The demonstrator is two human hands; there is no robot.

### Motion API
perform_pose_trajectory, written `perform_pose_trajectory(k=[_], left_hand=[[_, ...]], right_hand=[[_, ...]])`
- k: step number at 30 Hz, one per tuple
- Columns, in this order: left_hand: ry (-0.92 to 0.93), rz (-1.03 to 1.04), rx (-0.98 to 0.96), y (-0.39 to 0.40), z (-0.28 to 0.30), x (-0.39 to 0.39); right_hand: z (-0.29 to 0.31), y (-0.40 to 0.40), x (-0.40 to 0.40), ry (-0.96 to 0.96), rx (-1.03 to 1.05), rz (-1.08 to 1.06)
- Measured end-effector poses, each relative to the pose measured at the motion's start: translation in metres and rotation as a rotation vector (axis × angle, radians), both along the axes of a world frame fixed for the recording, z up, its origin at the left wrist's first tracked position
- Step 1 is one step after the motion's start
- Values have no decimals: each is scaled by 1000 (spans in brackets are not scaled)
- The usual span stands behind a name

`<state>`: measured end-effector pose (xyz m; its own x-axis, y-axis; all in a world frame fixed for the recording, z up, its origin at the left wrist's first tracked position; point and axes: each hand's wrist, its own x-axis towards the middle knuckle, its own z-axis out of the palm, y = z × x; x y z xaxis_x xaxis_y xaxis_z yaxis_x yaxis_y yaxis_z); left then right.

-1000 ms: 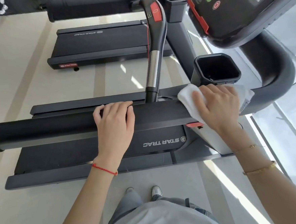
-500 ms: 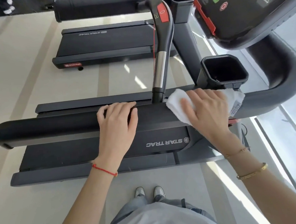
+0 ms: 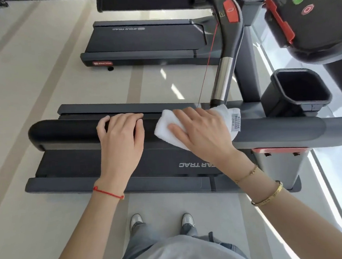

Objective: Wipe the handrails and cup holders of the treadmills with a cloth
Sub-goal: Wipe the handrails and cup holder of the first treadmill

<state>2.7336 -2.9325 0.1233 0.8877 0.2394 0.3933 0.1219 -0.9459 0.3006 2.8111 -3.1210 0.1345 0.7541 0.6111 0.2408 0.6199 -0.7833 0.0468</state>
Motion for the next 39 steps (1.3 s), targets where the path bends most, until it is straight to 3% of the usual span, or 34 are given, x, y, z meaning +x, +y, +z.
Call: perform_pose_trajectory(k=[10, 20, 26, 29, 33, 39], left_hand=[[-9, 11, -17, 111, -4, -22], [-9, -98, -214, 211, -7, -45], [34, -207, -357, 231, -8, -53], [43, -233, -390, 231, -7, -53], [36, -242, -430, 232, -8, -51], [6, -249, -486, 233, -11, -52]], right_hand=[[5, 107, -17, 1, -15, -27], [1, 238, -46, -44, 72, 31], [-7, 218, -61, -81, 54, 123], [-4, 201, -63, -57, 61, -12], [6, 239, -54, -21, 102, -236], [-2, 253, -67, -40, 118, -5]])
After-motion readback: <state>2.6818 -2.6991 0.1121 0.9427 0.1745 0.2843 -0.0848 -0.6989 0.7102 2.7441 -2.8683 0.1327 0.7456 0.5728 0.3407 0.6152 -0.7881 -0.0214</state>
